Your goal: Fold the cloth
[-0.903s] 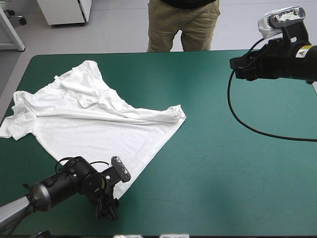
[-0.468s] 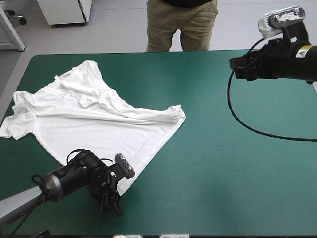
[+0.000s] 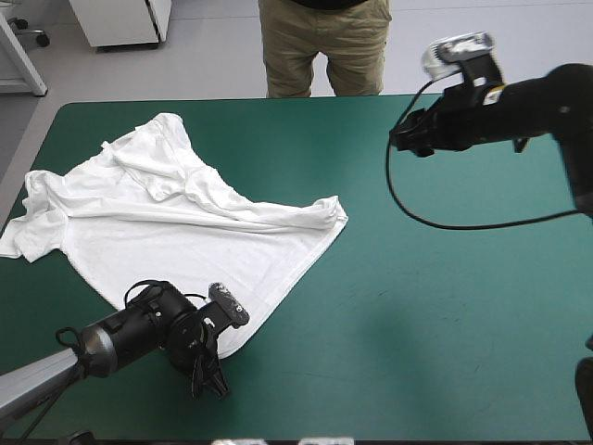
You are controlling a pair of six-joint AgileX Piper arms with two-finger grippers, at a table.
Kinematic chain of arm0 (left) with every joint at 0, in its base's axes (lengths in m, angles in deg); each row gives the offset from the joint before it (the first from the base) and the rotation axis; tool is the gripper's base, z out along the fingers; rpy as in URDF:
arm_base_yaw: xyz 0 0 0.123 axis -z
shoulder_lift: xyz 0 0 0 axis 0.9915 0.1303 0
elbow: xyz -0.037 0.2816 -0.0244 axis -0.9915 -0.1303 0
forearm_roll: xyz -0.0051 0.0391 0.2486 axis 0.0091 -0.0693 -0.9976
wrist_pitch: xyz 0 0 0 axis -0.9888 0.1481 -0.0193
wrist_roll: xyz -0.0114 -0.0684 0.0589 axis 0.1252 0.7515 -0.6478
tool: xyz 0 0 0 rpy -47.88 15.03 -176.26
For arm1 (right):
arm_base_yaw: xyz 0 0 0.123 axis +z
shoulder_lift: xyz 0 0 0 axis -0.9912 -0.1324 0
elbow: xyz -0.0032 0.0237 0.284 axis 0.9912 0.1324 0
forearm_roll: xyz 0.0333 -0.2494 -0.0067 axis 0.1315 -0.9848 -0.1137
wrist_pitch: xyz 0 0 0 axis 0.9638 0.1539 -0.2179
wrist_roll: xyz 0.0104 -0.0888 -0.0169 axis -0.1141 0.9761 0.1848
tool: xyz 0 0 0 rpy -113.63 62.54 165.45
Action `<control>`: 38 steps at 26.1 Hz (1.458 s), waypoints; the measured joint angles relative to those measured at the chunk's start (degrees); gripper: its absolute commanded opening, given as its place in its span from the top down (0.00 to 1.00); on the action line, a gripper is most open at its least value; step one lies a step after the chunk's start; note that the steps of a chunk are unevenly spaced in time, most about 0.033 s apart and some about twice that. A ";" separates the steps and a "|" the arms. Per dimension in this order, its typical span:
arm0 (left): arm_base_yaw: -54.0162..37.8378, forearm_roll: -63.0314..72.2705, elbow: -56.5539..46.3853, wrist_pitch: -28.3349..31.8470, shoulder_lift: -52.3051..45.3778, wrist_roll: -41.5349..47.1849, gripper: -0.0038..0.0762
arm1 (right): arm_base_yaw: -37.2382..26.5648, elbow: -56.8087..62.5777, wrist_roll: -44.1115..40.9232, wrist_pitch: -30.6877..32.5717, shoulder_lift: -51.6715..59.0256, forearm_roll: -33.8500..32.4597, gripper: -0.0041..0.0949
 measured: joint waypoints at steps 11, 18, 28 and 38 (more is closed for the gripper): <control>0.00 0.00 0.00 -0.88 0.00 2.57 0.96 | 11.04 0.15 -1.75 -2.26 -17.71 -11.27 0.42; 0.00 1.34 -1.48 -4.27 -3.71 4.23 0.96 | 11.04 0.15 -1.22 -4.08 -28.33 -11.27 0.49; 0.00 3.03 -2.85 -6.81 -6.62 6.53 0.96 | 11.27 0.17 0.27 -5.79 -36.03 -6.91 0.48; 0.00 3.33 -2.87 -5.54 -6.78 6.53 0.96 | 15.56 -0.52 2.24 -2.89 -37.15 -6.45 0.66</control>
